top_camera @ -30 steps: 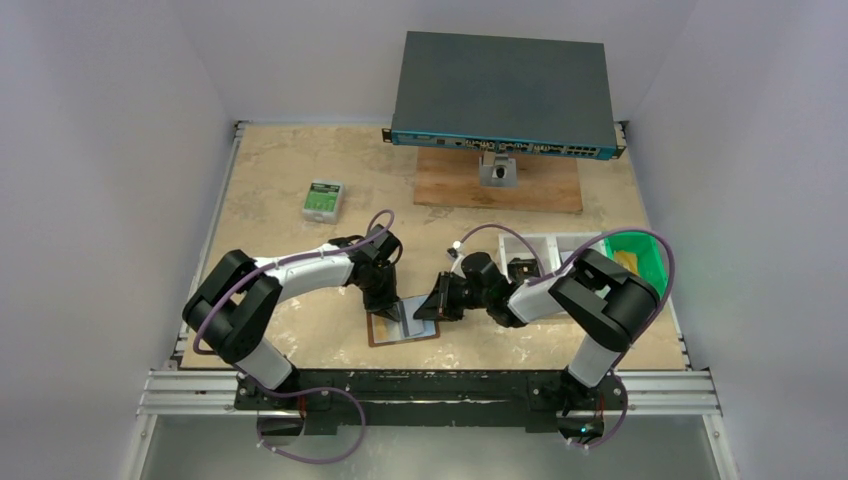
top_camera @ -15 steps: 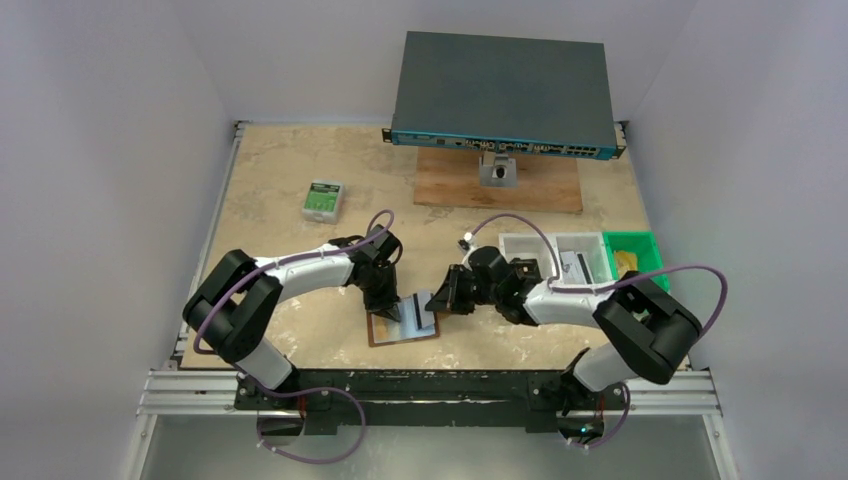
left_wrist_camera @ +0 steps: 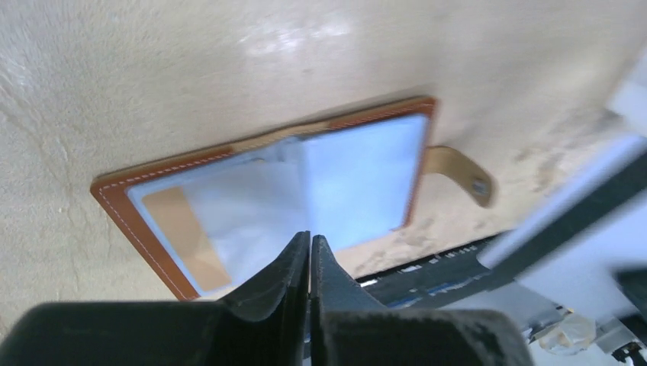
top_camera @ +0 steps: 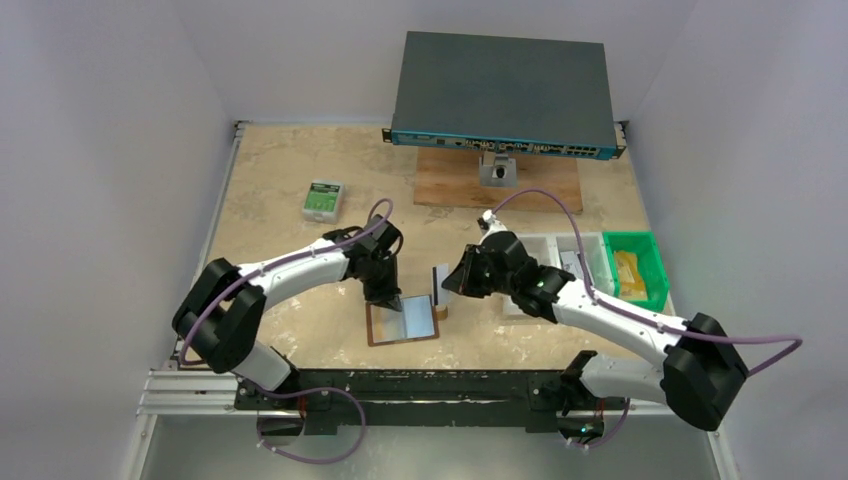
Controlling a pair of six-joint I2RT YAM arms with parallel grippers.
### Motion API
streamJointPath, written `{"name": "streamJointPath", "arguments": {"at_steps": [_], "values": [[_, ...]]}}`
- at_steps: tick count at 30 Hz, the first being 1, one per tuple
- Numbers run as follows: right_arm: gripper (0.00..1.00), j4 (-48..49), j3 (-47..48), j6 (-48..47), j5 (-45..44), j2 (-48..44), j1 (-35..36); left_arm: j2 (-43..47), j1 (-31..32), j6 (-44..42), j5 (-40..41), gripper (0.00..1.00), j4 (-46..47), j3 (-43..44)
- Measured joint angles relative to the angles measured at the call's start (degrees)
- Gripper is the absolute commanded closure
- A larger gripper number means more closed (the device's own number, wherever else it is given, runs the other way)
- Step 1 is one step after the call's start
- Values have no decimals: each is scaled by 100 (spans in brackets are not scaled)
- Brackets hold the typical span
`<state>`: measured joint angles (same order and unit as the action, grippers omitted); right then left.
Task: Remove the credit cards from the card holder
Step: Place the credit card in the storage box.
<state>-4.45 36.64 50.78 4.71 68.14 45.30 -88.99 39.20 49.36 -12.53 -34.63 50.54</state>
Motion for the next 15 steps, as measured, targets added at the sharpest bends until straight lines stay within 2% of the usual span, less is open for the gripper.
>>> {"name": "streamJointPath", "arguments": {"at_steps": [2, 4, 7, 11, 15], "values": [[100, -308, 103, -90, -249, -175, 2, 201, 0, -74, 22, 83, -149, 212], [100, -625, 179, -142, -472, -337, 0, 531, 0, -146, 39, 68, -232, 439], [100, -1141, 332, -212, -894, -540, 0, 1010, 4, -260, 37, 53, -304, 638], [100, -1895, 597, -240, -1703, -892, -15, 1576, 17, -409, 50, 41, -472, 678], [100, -2730, 938, -236, -2769, -1156, -138, 1932, 22, -560, 57, 38, -702, 678]]}}
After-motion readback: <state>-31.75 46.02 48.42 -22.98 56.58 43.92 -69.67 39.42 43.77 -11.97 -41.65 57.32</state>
